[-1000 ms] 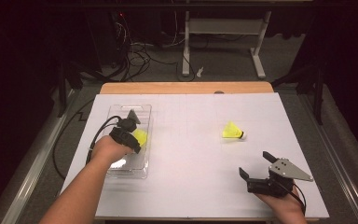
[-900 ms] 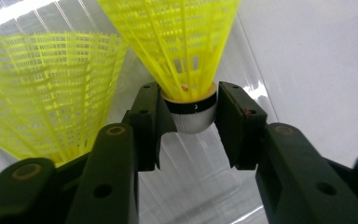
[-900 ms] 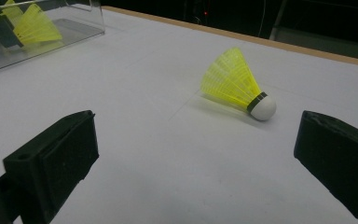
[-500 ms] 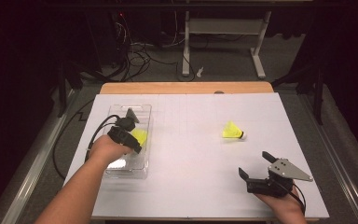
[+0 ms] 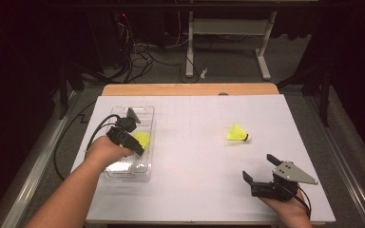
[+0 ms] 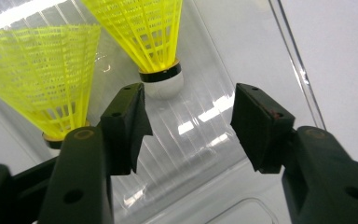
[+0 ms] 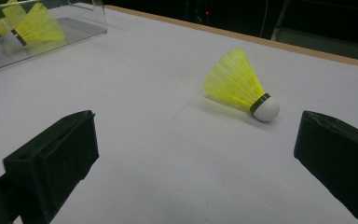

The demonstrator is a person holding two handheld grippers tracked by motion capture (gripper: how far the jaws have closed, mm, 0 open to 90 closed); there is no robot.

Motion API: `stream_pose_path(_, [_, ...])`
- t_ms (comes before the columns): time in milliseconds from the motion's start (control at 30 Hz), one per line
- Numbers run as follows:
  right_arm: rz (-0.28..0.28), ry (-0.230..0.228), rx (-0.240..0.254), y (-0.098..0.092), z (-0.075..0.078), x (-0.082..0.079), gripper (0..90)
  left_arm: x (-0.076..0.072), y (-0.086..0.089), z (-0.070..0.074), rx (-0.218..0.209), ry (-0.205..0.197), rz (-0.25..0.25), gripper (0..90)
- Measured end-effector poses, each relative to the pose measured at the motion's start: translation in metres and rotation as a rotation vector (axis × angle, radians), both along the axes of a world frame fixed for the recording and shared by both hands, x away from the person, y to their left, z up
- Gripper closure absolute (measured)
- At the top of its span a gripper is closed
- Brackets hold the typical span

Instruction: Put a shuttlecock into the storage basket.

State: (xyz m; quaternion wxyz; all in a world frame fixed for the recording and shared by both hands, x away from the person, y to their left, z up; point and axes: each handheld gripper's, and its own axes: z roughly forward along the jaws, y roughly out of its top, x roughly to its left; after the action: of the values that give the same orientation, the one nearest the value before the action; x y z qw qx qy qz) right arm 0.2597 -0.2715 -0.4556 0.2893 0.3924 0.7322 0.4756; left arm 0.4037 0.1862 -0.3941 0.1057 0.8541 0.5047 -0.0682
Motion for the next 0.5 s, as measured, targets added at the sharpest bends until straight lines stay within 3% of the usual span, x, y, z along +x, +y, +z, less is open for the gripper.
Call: stream_pose_path(500, [0.001, -0.001, -0.002, 0.0003, -0.0003, 0.0002, 0.4, -0.0075, 0.0018, 0.0093, 0.01, 0.006, -0.017, 31.8])
